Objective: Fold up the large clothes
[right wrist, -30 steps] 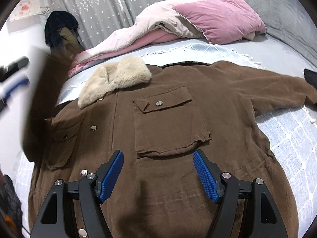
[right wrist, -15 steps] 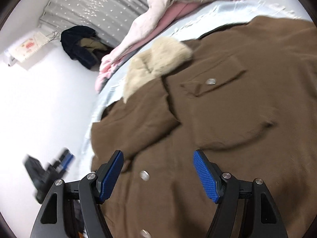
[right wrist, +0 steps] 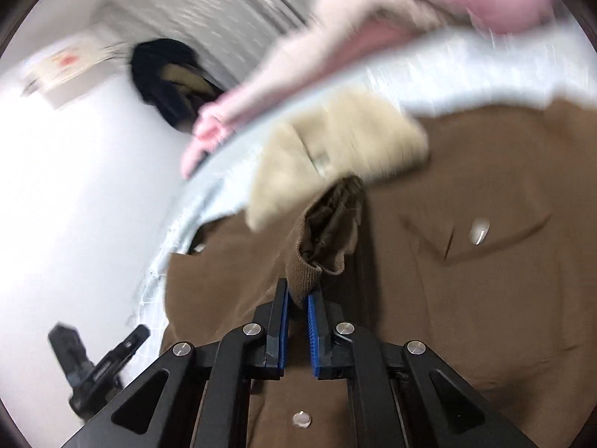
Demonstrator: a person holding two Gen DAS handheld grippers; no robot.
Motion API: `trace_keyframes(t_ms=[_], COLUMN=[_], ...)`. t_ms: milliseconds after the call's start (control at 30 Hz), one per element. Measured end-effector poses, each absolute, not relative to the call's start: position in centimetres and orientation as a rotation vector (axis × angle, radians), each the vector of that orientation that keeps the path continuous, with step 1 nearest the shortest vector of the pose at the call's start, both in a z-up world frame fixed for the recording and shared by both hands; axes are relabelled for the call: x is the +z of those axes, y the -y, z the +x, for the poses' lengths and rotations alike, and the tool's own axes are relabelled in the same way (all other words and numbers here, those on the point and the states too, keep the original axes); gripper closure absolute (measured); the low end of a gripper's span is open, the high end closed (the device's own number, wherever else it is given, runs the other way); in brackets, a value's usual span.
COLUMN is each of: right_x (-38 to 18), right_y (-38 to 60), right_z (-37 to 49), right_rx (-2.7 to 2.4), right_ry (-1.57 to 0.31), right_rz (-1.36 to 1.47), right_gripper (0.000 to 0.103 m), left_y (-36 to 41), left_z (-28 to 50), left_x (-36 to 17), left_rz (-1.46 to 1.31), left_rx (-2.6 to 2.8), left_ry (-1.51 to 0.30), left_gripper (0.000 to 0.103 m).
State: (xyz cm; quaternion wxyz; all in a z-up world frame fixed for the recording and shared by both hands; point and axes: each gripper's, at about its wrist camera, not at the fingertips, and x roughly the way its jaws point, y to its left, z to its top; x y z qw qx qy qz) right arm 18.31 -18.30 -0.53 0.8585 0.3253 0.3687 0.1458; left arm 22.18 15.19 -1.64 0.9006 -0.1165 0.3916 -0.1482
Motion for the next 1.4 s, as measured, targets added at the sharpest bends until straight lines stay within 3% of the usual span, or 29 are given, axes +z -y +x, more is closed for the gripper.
trace_keyframes(t_ms=[100,133,233,367,533,600,767,800,867,900,933,1033,1100,1400], right_x=[-1.7,-3.5,-7.2,-6.1,-3.8,-3.6,-7.8,-8.2,-7.8,-7.4,-7.1,-6.2,-5.7,-7.3], right_y=[17.6,17.0,17.4,20.2,20.1,19.1,16.4,16.5,16.8,17.1,17.5,20.4,24.0,44.3], right_z=[17.1,17.4,17.9,17.9,21.2,22.2,23.9,23.7,22.9,22.4,22.0,20.4,18.9,11.8], right_rx=[0.212,0.2,0.238,0.283,0.281,0.292,0.235,0.249,0.256,0.26,0.264,0.223,0.158,-0.268], right_ry=[-0.87,-0.957,-1.114,-0.986,-0.858,-0.847,-0.973,-0.949,-0.934,-0.942,-0.95,-0.942,-0.926,-0.909], right_rz=[0.536,0.488,0.539,0.673,0.602,0.566,0.458,0.467,0.453,0.445,0.436,0.421,0.428,0.63], right_gripper=[0.093,0.089,0.082,0.064,0.063,0.063,0.064,0.064,0.063,0.063,0.058,0.04,0.034,0.03], left_y=[-13.3,-13.0,-12.6,-13.1,-13.7,-13.6,-13.3,-13.1,-13.0,-13.0,-13.0,-13.0,-13.0,-11.9], left_z=[23.3,23.4,22.9,22.5,22.4,22.9,23.2,23.1,22.9,22.7,22.5,22.0,21.6,18.6], left_x=[-4.9,-5.7,-5.5,-4.2,-4.0,-4.7,-6.0,-5.7,-4.9,-4.5,-4.0,-2.7,-2.2,-0.7], left_rz=[-0.101,-0.069,-0.029,-0.074,-0.161,-0.151,-0.089,-0.076,-0.087,-0.1,-0.122,-0.188,-0.229,-0.3], left_rx=[-0.248,-0.227,-0.215,-0.239,-0.304,-0.288,-0.234,-0.225,-0.222,-0.223,-0.218,-0.227,-0.24,-0.283], left_ry=[-0.995,-1.026,-0.994,-0.942,-0.863,-0.876,-0.933,-0.944,-0.955,-0.958,-0.954,-0.959,-0.983,-0.952], left_gripper=[0.07,0.07,0.07,0.07,0.069,0.064,0.063,0.061,0.043,0.025,0.015,0.013,0.008,0.005])
